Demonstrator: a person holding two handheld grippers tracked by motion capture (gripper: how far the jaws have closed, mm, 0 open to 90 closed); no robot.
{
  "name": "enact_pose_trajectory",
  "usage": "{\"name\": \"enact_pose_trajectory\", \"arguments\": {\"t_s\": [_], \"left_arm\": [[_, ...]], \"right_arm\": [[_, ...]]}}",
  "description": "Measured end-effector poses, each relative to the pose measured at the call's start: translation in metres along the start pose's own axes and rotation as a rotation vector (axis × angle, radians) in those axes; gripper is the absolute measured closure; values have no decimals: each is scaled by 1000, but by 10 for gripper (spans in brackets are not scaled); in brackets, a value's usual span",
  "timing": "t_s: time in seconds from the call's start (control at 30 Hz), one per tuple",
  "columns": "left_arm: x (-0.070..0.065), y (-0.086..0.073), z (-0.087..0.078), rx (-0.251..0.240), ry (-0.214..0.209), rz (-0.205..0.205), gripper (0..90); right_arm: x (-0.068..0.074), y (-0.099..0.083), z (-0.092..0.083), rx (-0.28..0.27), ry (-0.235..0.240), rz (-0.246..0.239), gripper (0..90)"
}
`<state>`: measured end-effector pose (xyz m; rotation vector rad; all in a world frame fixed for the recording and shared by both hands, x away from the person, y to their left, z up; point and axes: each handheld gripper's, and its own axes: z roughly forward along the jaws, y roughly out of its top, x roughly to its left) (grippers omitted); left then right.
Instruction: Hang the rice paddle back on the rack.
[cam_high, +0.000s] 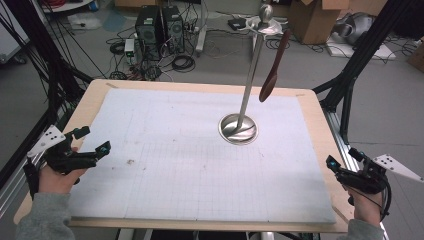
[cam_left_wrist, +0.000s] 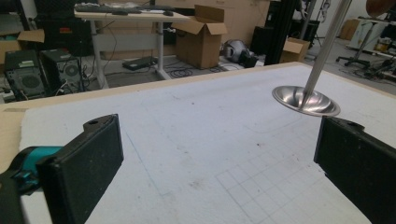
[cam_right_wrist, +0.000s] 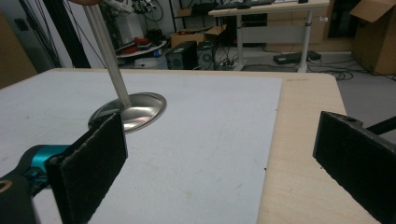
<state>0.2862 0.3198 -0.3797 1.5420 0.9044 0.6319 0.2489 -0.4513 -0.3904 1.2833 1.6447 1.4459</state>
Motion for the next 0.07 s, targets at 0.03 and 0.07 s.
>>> {"name": "enact_pose_trajectory", "arguments": {"t_s": [0.03,0.07], "left_arm": [[0,0,0,1,2,-1,18],[1,0,0,1,2,-2,18]], "right_arm": [[0,0,0,0,0,0,19],[1,0,1,3,3,4,19]]}}
